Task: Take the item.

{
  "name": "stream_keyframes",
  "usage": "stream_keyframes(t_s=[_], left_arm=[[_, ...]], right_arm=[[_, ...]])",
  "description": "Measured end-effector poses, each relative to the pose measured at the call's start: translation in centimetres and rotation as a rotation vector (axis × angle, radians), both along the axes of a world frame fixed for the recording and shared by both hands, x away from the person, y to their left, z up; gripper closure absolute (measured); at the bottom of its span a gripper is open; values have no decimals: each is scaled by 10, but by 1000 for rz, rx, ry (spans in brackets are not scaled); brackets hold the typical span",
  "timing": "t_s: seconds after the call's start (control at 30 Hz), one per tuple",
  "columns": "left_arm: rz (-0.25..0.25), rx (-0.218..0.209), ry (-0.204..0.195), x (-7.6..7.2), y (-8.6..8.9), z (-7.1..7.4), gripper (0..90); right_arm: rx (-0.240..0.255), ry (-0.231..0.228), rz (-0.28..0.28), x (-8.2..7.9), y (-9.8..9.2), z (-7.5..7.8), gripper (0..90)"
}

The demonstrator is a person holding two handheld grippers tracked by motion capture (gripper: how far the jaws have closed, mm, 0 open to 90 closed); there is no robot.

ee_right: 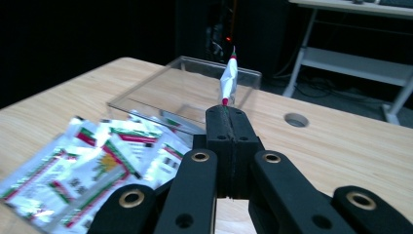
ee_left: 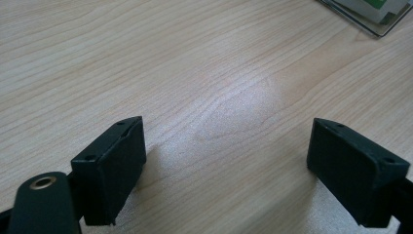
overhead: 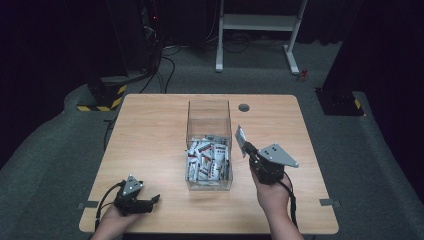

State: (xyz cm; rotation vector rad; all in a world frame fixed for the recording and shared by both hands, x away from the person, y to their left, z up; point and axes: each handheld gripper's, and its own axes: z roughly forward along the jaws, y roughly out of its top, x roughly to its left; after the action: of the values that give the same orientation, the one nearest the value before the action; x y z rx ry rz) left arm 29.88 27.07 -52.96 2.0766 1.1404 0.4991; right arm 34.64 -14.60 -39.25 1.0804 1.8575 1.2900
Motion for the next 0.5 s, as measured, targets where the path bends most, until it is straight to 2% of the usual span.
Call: stream_keyframes(t_s=[0.5], left_arm=[[1, -1, -1, 0, 0, 0, 145]], right_arm=[[-53, 49, -102, 25, -26, -21, 900]])
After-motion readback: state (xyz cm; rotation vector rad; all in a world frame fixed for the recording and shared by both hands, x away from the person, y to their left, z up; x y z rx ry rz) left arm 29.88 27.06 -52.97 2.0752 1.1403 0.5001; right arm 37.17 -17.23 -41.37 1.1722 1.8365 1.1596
